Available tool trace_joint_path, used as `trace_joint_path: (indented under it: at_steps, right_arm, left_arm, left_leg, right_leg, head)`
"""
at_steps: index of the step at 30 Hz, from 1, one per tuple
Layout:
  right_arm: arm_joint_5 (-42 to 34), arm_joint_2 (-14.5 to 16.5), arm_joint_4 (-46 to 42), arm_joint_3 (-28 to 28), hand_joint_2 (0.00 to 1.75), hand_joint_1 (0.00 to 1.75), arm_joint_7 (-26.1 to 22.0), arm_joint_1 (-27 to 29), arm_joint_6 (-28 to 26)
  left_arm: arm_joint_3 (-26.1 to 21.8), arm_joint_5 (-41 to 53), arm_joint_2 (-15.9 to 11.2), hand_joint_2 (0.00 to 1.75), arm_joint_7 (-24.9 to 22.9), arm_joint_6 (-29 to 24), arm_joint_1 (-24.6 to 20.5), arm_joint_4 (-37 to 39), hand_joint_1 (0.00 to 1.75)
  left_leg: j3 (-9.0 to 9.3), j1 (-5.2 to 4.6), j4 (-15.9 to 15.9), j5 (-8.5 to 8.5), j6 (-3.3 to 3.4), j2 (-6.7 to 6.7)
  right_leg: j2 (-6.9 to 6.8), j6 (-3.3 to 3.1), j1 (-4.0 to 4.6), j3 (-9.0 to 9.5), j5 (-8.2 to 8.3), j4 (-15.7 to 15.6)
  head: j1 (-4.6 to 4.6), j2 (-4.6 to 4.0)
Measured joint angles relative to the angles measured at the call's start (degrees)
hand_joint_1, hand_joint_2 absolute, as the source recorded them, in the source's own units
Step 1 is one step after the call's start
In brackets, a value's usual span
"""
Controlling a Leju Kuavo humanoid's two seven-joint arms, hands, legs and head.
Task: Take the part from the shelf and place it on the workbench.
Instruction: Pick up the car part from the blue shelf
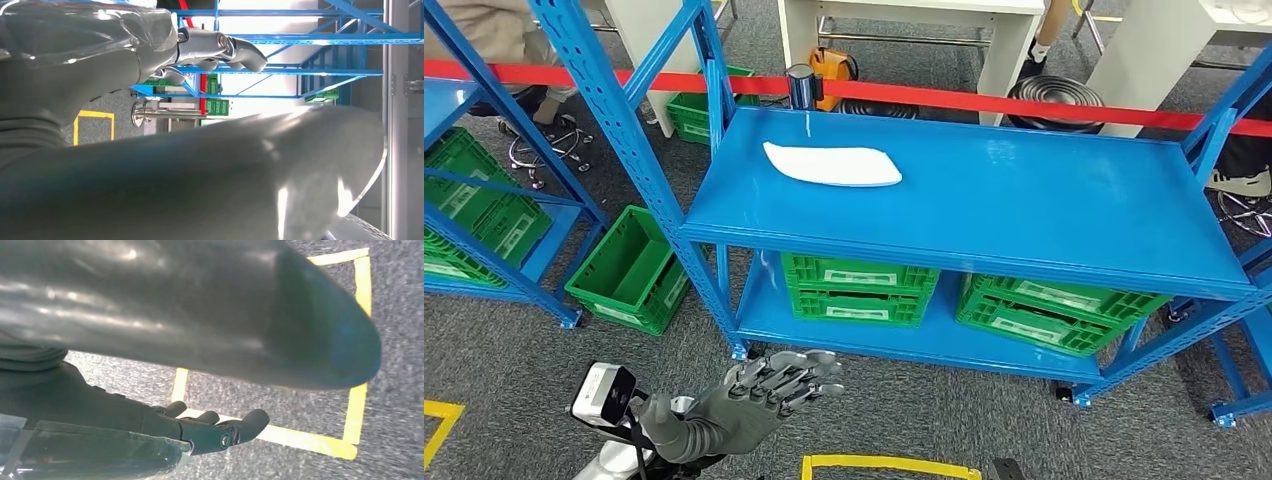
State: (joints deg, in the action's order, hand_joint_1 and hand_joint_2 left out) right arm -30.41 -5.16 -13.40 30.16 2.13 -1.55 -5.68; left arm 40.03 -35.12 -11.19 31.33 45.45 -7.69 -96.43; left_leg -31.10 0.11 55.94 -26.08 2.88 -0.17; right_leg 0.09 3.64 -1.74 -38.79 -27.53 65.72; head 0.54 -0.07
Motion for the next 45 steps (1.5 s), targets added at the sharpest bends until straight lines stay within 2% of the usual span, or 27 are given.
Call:
trace_joint_path:
  at_steps: [1,3,7,9,11,12,13,15,17,18,21,23,26,27,28,29,31,32,33,36,38,39,41,42,43,44,45]
  right_arm:
    - [0.0,0.0,0.0,0.0,0.00,0.00,0.0,0.0,0.0]
    - [-0.1,0.0,0.0,0.0,0.00,0.00,-0.1,0.0,-0.1]
    - [-0.2,0.1,0.0,0.0,0.00,0.00,-0.1,0.1,-0.3]
    - [-0.2,0.2,0.0,0.0,0.00,0.00,-0.1,0.0,-0.3]
    - [-0.2,0.1,0.0,0.0,0.00,0.00,-0.1,0.1,-0.4]
    - [-0.3,0.1,0.0,0.0,0.00,0.00,-0.2,0.1,-0.4]
    - [-0.3,0.1,0.0,0.0,0.00,0.00,-0.2,0.1,-0.4]
    - [-0.5,0.2,0.0,0.0,0.00,0.00,-0.2,0.1,-0.3]
    - [-0.6,0.6,0.0,0.0,0.00,0.00,-0.3,0.0,-0.3]
    - [-0.6,0.7,0.0,0.0,0.00,0.00,-0.3,0.0,-0.2]
    - [-0.6,0.8,0.0,0.0,0.00,0.00,-0.3,0.0,-0.1]
    - [-0.6,0.8,0.0,0.0,0.00,0.00,-0.3,-0.1,0.0]
    - [-0.6,0.5,0.0,0.0,0.00,0.00,-0.4,-0.1,0.1]
    - [-0.6,0.3,0.0,0.0,0.00,0.00,-0.4,0.0,0.1]
    - [-0.6,0.2,0.0,0.0,0.00,0.00,-0.4,0.1,0.1]
    - [-0.6,0.1,0.0,0.0,0.00,0.00,-0.4,0.1,0.2]
    - [-0.6,0.0,0.0,0.0,0.00,0.00,-0.4,0.1,0.2]
    - [-0.6,0.0,0.0,0.0,0.00,0.00,-0.4,0.0,0.2]
    - [-0.6,0.1,0.0,0.0,0.00,0.00,-0.3,0.0,0.2]
    - [-0.6,0.1,0.0,0.0,0.00,0.00,-0.3,0.0,0.2]
    - [-0.6,0.1,0.0,-0.1,0.00,0.00,-0.4,0.0,0.2]
    - [-0.6,0.1,0.0,-0.1,0.00,0.00,-0.4,0.0,0.2]
    - [-0.6,0.1,0.0,-0.1,0.00,0.00,-0.5,0.0,0.2]
    - [-0.7,0.1,0.0,-0.1,0.00,0.00,-0.5,0.1,0.2]
    - [-0.7,0.1,0.0,-0.1,0.00,0.00,-0.5,0.1,0.2]
    - [-0.7,0.1,0.0,-0.1,0.00,0.00,-0.5,0.1,0.2]
    - [-0.7,0.1,0.0,-0.1,0.00,0.00,-0.5,0.1,0.2]
  left_arm:
    - [0.0,0.0,0.0,0.00,0.0,0.0,0.0,0.0,0.00]
    - [0.0,0.1,0.0,0.00,0.0,0.0,0.0,0.0,0.00]
    - [0.0,0.1,0.0,0.00,0.0,0.1,-0.1,0.0,0.00]
    - [0.0,0.1,0.0,0.00,0.0,0.1,-0.2,-0.1,0.00]
    - [0.0,0.1,0.0,0.00,-0.1,0.1,-0.2,-0.1,0.00]
    - [0.1,0.1,0.0,0.00,-0.2,0.1,-0.2,0.0,0.00]
    - [0.1,0.0,0.0,0.00,-0.2,0.1,-0.2,0.0,0.00]
    - [0.2,-0.1,0.0,0.00,-0.3,0.1,-0.3,0.0,0.00]
    - [0.3,-0.1,0.0,0.00,-0.3,0.1,-0.5,-0.1,0.00]
    - [0.3,-0.2,0.0,0.00,-0.3,0.1,-0.6,-0.1,0.00]
    - [0.3,-0.2,0.0,0.00,-0.4,0.1,-0.9,-0.1,0.00]
    - [0.4,-0.2,0.1,0.00,-0.4,0.1,-1.1,-0.1,0.00]
    - [0.6,-0.2,0.2,0.00,-0.4,0.1,-1.2,-0.1,0.00]
    - [0.6,-0.2,0.2,0.00,-0.4,0.1,-1.2,-0.1,0.00]
    - [0.7,-0.2,0.2,0.00,-0.4,0.1,-1.1,0.0,0.00]
    - [0.7,-0.2,0.2,0.00,-0.4,0.1,-1.1,0.0,0.00]
    - [0.8,-0.2,0.2,0.00,-0.4,0.1,-1.1,0.0,0.00]
    - [0.8,-0.2,0.2,0.00,-0.4,0.1,-1.1,0.0,0.00]
    - [0.8,-0.2,0.2,0.00,-0.5,0.1,-1.2,0.0,0.00]
    - [0.8,-0.2,0.1,0.00,-0.5,0.1,-1.2,0.0,0.00]
    - [0.8,-0.2,0.1,0.00,-0.4,0.1,-1.2,0.0,0.00]
    - [0.8,-0.2,0.1,0.00,-0.4,0.1,-1.2,0.0,0.00]
    - [0.8,-0.2,0.0,0.00,-0.4,0.1,-1.2,0.0,0.00]
    - [0.8,-0.2,0.0,0.00,-0.4,0.1,-1.1,0.0,0.00]
    - [0.8,-0.1,0.0,0.00,-0.4,0.2,-1.1,0.0,0.00]
    - [0.8,-0.1,0.0,0.00,-0.3,0.2,-1.1,0.0,0.00]
    - [0.8,-0.1,0.0,0.00,-0.3,0.2,-1.1,0.0,0.00]
  left_leg:
    - [0.18,-0.14,0.4,-0.56,-0.35,-0.01]
    - [0.30,-0.41,0.9,-1.44,-0.95,0.01]
    - [0.02,0.00,2.4,-2.92,-1.94,0.13]
    - [-2.79,0.21,8.2,-5.59,-2.60,0.12]
    - [-7.44,0.38,16.3,-8.28,-2.99,0.13]
    - [-9.16,0.43,18.5,-8.37,-2.97,0.13]
    - [-9.78,0.44,18.5,-7.29,-2.77,0.12]
    - [-7.78,0.17,12.2,-2.34,-1.64,0.08]
    - [-4.86,-0.39,5.0,1.05,-0.01,0.13]
    - [-4.10,-0.69,3.2,1.42,0.59,0.15]
    - [-2.77,-0.94,1.1,1.16,1.12,0.16]
    - [-1.01,-0.62,-0.8,1.60,1.14,0.24]
    - [0.08,-0.45,-1.5,1.39,1.12,0.28]
    - [0.28,-0.41,-1.5,1.11,1.01,0.20]
    - [0.55,-0.31,-1.4,0.77,0.80,0.11]
    - [0.90,-0.15,-1.3,0.36,0.50,0.03]
    - [1.54,0.12,-0.6,-0.87,-0.36,-0.03]
    - [1.61,0.11,0.1,-1.59,-0.81,-0.03]
    - [1.59,0.05,0.6,-2.21,-1.20,-0.01]
    - [1.66,0.20,1.1,-3.23,-1.81,0.05]
    - [0.88,0.49,3.2,-4.45,-2.27,0.10]
    - [-0.54,0.58,6.0,-5.64,-2.54,0.12]
    - [-5.45,0.60,14.2,-8.49,-2.89,0.13]
    - [-7.85,0.59,17.6,-9.11,-2.86,0.13]
    - [-9.39,0.55,19.1,-8.62,-2.63,0.13]
    - [-9.67,0.46,18.0,-6.87,-2.19,0.12]
    - [-8.84,0.25,14.9,-4.26,-1.47,0.10]
  right_leg:
    - [-0.15,0.15,-0.03,1.73,1.61,-3.8]
    - [-0.26,-0.61,0.04,3.65,2.89,-7.6]
    - [0.13,-2.57,0.00,4.29,2.38,-7.8]
    - [0.22,-3.23,-0.09,4.85,1.99,-7.8]
    - [0.25,-3.68,0.12,5.25,1.58,-7.8]
    - [0.32,-3.81,0.26,5.47,1.38,-7.8]
    - [0.42,-3.87,0.41,5.77,1.16,-7.8]
    - [0.69,-3.89,0.75,6.61,0.64,-7.9]
    - [0.86,-3.71,0.96,7.21,0.17,-8.0]
    - [0.90,-3.54,0.94,7.26,0.03,-8.1]
    - [0.74,-2.84,0.93,7.43,-0.13,-8.6]
    - [0.49,-2.60,1.01,6.65,-0.89,-6.7]
    - [0.37,-2.38,0.67,0.34,-3.88,3.6]
    - [0.35,-2.01,0.48,-1.68,-4.19,6.3]
    - [0.32,-1.39,0.24,-2.66,-3.56,6.9]
    - [0.25,-0.57,-0.04,-2.43,-2.02,5.1]
    - [-0.12,0.91,-0.55,0.47,1.86,-2.3]
    - [-0.17,0.96,-0.66,1.81,3.02,-5.2]
    - [-0.20,0.52,-0.67,2.62,3.43,-6.8]
    - [0.13,-1.53,-0.41,3.02,2.70,-6.9]
    - [0.28,-2.36,-0.49,3.51,2.26,-6.9]
    - [0.33,-2.72,-0.49,3.80,2.04,-6.9]
    - [0.35,-3.26,-0.23,4.24,1.58,-6.9]
    - [0.38,-3.44,-0.03,4.47,1.33,-6.9]
    - [0.44,-3.57,0.21,4.78,1.08,-6.9]
    - [0.54,-3.63,0.49,5.21,0.79,-6.9]
    - [0.65,-3.73,0.79,5.74,0.50,-7.0]
  head:
    - [-0.03,0.00]
    - [0.03,0.00]
    - [0.15,0.00]
    - [0.21,0.00]
    - [0.22,0.00]
    - [0.23,0.00]
    - [0.23,0.00]
    - [0.23,0.00]
    - [0.08,0.00]
    - [0.05,0.00]
    - [0.08,0.00]
    - [0.00,0.00]
    - [-0.06,0.00]
    - [-0.05,0.00]
    - [-0.04,0.00]
    - [-0.06,0.00]
    - [-0.09,0.00]
    - [-0.15,0.00]
    - [-0.17,0.00]
    - [-0.09,0.00]
    - [-0.02,0.00]
    - [0.01,0.00]
    - [0.05,0.00]
    - [0.06,0.00]
    - [0.06,0.00]
    - [0.07,0.00]
    - [0.06,0.00]
